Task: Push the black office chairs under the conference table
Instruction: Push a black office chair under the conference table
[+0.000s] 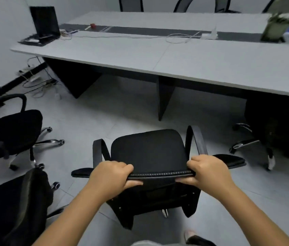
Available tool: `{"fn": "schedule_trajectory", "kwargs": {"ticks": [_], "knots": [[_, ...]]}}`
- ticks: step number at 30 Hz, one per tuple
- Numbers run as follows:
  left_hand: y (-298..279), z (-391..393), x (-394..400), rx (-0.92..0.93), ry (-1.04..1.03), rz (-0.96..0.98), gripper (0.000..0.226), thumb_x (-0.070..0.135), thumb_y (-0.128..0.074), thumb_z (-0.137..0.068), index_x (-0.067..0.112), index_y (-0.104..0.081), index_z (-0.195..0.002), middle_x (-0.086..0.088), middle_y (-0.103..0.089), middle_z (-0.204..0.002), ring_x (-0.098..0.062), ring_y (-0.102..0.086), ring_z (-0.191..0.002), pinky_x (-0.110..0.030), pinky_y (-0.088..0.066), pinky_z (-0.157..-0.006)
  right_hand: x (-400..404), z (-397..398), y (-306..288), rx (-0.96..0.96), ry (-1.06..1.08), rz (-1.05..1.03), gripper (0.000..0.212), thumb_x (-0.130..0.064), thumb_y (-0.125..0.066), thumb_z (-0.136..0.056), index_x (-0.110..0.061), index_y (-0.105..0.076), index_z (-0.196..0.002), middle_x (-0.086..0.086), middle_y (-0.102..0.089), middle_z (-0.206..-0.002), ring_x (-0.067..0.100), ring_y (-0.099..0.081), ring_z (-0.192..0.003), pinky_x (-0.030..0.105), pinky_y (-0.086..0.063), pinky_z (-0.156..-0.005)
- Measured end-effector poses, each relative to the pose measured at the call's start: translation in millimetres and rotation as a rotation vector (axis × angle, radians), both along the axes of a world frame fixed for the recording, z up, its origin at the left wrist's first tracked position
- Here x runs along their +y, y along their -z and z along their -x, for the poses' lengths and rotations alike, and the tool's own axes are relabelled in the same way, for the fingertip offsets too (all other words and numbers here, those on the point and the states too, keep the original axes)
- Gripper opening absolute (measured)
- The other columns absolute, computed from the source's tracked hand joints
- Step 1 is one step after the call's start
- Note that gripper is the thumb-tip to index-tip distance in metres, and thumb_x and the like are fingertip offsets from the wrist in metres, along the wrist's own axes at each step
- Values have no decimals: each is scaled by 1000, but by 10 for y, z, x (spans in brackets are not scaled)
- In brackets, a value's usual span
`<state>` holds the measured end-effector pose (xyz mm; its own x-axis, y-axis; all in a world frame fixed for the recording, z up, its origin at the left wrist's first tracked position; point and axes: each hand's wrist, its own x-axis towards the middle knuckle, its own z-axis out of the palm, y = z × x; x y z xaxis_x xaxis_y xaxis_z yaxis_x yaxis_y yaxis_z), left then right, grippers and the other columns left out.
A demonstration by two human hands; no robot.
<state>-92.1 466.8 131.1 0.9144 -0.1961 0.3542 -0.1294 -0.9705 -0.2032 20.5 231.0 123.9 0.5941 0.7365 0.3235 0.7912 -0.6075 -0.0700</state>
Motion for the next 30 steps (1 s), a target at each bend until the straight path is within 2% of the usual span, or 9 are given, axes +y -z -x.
{"fn": "schedule_trajectory", "kwargs": {"ticks": [4,7,10,13,16,20,23,28,30], "knots": [[15,-22,263,-2,149,13,72,60,-10,-88,17,-50,-47,3,-43,-34,-14,-42,-27,-12,-27,-31,123,345,28,62,151,-27,57,-69,-41,-64,-18,-49,-40,-7,-41,-39,10,-40,-35,12,-12,-38],[-5,-82,407,6,244,23,65,65,-23,-83,17,-50,-47,4,-42,-34,-13,-40,-27,-13,-27,-32,197,612,10,70,265,-45,55,-67,-41,-63,-18,-44,-38,-11,-26,-42,9,-39,-34,5,0,-47],[-16,-216,504,-7,316,33,60,67,-34,-73,17,-48,-45,4,-40,-34,-13,-38,-28,-14,-25,-33,255,792,-6,48,357,-36,53,-65,-41,-63,-18,-42,-38,-12,-22,-46,8,-39,-34,6,1,-46],[-8,-399,589,-41,377,42,60,71,-36,-66,17,-47,-43,5,-39,-34,-12,-37,-30,-16,-24,-34,347,903,34,-14,444,-48,51,-62,-43,-62,-17,-42,-37,-5,-35,-37,10,-40,-33,13,-15,-38],[5,-586,620,-56,404,68,59,73,-40,-62,17,-44,-42,5,-38,-34,-12,-35,-30,-18,-25,-35,450,878,35,-119,523,-55,53,-60,-43,-66,-16,-41,-37,-3,-39,-37,13,-40,-32,15,-24,-35],[56,-842,649,-104,399,147,64,75,-35,-69,17,-45,-42,6,-40,-35,-11,-37,-32,-21,-26,-40,497,653,69,-263,516,-69,68,-60,-24,-87,-16,-46,-40,-3,-41,-39,15,-42,-33,19,-32,-34],[52,-1032,623,-163,418,170,63,74,-38,-66,17,-44,-40,6,-40,-35,-10,-37,-32,-18,-21,-44,479,479,64,-330,505,-64,67,-58,-26,-88,-16,-45,-40,-2,-41,-38,15,-41,-33,19,-32,-33],[231,-1248,543,-255,478,230,70,70,-26,-80,16,-47,-41,4,-41,-37,-12,-39,-33,-25,-21,-52,359,212,145,-374,482,22,58,-61,-37,-79,-18,-45,-41,-2,-41,-40,13,-41,-35,21,-31,-36],[242,-1389,465,-267,474,239,70,69,-24,-82,16,-47,-42,4,-42,-38,-13,-41,-34,-25,-22,-53,271,23,149,-369,472,20,63,-60,-30,-86,-17,-46,-43,-4,-42,-41,13,-42,-36,20,-31,-36]]}}
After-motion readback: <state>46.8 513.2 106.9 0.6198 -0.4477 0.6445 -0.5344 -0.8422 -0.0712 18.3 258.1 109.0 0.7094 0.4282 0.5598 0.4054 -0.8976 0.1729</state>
